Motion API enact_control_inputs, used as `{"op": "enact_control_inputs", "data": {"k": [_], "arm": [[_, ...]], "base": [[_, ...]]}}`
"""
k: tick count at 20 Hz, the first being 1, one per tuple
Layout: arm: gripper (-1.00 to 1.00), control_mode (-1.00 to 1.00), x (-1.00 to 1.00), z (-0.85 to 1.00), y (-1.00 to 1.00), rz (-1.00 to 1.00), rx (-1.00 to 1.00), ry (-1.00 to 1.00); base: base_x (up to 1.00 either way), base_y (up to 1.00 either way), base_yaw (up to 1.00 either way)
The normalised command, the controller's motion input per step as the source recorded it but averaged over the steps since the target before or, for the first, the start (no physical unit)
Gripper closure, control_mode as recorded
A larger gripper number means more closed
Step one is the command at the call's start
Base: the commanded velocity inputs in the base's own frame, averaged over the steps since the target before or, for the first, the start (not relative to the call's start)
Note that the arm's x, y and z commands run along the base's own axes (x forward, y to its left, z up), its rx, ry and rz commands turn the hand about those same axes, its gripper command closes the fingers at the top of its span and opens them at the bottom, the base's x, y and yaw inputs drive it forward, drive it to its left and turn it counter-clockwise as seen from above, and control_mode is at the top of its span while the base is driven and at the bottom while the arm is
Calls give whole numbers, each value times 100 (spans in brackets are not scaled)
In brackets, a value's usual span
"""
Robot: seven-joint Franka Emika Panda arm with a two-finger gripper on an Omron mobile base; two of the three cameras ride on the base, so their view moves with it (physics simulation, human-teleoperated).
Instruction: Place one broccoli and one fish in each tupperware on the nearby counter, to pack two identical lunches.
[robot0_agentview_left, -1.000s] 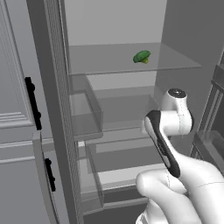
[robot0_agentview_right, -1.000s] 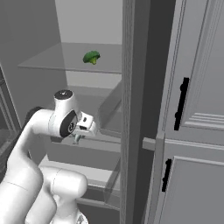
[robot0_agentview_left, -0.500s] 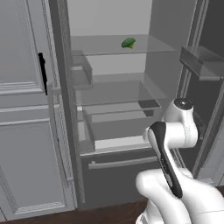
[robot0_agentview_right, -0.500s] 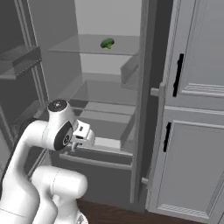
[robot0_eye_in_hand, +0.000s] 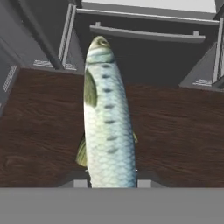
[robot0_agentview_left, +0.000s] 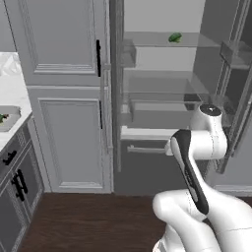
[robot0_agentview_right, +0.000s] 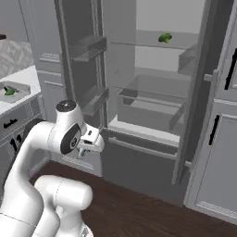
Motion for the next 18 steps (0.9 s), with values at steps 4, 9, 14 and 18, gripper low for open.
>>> {"op": "enact_control_inputs", "data": {"k": [4, 9, 14, 18], "arm": [[100, 100, 0, 0, 0, 0, 0, 0], [100, 100, 0, 0, 0, 0, 0, 0], [100, 100, 0, 0, 0, 0, 0, 0], [100, 100, 0, 0, 0, 0, 0, 0]], "base": [[14, 74, 72], [66, 72, 65], [100, 27, 41], [100, -9, 17]]}}
